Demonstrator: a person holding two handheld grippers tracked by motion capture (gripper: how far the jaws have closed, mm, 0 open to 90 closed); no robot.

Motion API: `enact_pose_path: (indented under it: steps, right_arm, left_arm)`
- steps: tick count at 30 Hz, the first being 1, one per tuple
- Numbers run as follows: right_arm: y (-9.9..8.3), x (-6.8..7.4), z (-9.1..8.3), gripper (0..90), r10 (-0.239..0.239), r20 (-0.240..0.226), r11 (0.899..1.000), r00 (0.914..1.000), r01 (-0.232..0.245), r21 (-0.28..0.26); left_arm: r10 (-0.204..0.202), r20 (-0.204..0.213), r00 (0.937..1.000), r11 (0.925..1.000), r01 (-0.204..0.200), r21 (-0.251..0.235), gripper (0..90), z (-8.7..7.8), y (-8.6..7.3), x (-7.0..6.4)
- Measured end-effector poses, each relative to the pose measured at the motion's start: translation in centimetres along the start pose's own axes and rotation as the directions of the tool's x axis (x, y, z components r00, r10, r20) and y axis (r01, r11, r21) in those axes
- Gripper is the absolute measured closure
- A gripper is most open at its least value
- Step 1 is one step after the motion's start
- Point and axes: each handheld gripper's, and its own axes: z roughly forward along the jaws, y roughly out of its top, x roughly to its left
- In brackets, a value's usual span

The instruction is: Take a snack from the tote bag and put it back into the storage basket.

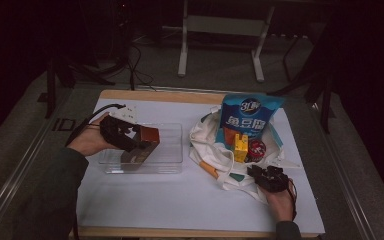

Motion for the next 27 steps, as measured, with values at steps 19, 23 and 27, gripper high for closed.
enact_pose_path:
  steps: [19,23,27]
  right_arm:
    - [0.0,0.0,0.0,70.9,0.002,-0.001,1.0,1.0,-0.002,0.0]
    - [0.0,0.0,0.0,70.8,0.004,-0.003,1.0,1.0,-0.004,0.0]
    - [0.0,0.0,0.0,70.8,0.002,-0.002,1.0,1.0,-0.002,-0.001]
  left_arm:
    - [-0.027,0.055,0.9981,0.9993,0.025,0.029,37.6,5.5,2.4,-0.7]
    - [-0.029,0.066,0.9974,0.998,0.025,0.059,36.9,6.6,2.7,-1.0]
    - [-0.033,0.069,0.9971,0.9961,0.027,0.084,36.1,7.3,2.8,-1.2]
